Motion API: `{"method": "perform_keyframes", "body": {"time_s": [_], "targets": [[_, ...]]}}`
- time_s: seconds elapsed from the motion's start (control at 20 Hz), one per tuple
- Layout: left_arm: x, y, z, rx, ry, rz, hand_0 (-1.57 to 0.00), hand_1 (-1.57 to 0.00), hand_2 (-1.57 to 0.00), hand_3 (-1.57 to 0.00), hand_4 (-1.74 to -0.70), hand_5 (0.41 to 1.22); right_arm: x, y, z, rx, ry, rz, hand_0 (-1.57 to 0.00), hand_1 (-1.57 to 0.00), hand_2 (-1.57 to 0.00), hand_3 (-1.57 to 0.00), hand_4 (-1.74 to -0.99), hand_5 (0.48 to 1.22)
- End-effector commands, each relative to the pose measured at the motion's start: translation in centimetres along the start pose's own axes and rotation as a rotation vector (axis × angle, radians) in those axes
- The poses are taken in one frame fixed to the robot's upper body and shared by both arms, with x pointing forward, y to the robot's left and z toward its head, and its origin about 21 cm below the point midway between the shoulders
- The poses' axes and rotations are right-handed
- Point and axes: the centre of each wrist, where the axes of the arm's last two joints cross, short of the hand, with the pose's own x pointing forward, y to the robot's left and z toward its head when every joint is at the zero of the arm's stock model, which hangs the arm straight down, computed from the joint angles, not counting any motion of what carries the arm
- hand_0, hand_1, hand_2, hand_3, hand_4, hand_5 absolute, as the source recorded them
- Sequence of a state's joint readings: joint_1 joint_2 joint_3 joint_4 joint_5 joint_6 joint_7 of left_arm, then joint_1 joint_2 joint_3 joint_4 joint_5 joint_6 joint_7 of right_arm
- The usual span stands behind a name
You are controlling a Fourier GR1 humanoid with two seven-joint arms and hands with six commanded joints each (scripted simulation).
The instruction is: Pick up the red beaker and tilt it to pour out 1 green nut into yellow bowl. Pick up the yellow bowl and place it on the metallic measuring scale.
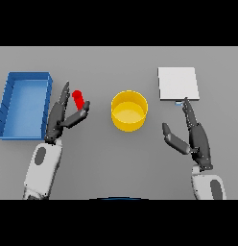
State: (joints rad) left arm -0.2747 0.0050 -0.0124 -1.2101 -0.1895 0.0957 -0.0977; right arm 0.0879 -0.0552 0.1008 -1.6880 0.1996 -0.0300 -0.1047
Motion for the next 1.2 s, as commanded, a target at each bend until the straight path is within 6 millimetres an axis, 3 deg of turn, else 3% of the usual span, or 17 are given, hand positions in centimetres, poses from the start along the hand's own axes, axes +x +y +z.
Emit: {"method": "perform_keyframes", "body": {"time_s": [0.0,0.35,0.65,0.7,0.75,0.9,1.0,1.05,1.15], "targets": [[-0.5,0.0,-0.4,0.001,0.004,-0.001,0.00,0.00,0.00,0.00,-1.18,0.631,-0.1,0.0,0.1,0.000,-0.005,0.003,0.00,0.00,0.00,0.00,-1.245,0.670],[-0.5,-1.7,-3.1,-0.010,-0.018,-0.063,0.00,0.00,0.00,0.00,-1.26,0.664,-0.1,0.1,0.7,0.016,0.001,-0.003,0.00,0.00,0.00,0.00,-1.264,0.690],[-1.0,-1.8,-4.5,0.012,-0.060,-0.071,0.00,-0.02,-0.04,0.00,-1.30,0.715,0.0,0.2,0.4,-0.001,-0.015,0.006,0.00,0.00,0.00,0.00,-1.259,0.691],[-0.9,-2.3,-4.6,0.018,-0.069,-0.058,-0.09,-0.14,-0.15,-0.05,-1.32,0.741,0.0,0.2,0.4,-0.007,-0.011,0.009,0.00,0.00,0.00,0.00,-1.255,0.691],[-0.7,-2.3,-5.1,0.035,-0.063,-0.054,-0.32,-0.36,-0.36,-0.22,-1.35,0.770,0.0,0.1,0.5,-0.007,-0.022,0.017,0.00,0.00,0.00,0.00,-1.252,0.690],[-1.2,-3.2,-4.8,0.035,-0.104,-0.057,-0.93,-0.95,-0.95,-0.76,-1.53,0.990,0.3,0.3,0.4,0.003,-0.020,0.023,0.00,0.00,0.00,0.00,-1.241,0.695],[-1.2,-3.5,-4.9,0.029,-0.118,-0.028,-1.16,-1.18,-1.17,-1.00,-1.60,1.073,0.1,0.3,0.2,-0.005,-0.010,0.011,0.00,0.00,0.00,0.00,-1.233,0.688],[-1.4,-3.6,-4.7,0.034,-0.129,-0.031,-1.24,-1.25,-1.25,-1.11,-1.57,1.103,-0.1,0.3,0.3,-0.009,-0.001,0.013,0.00,0.00,0.00,0.00,-1.233,0.686],[-1.0,-3.6,-5.1,0.047,-0.107,-0.011,-1.36,-1.37,-1.37,-1.28,-1.63,1.125,0.1,0.5,0.2,0.001,-0.027,0.014,0.00,0.00,0.00,0.00,-1.219,0.680]]}}
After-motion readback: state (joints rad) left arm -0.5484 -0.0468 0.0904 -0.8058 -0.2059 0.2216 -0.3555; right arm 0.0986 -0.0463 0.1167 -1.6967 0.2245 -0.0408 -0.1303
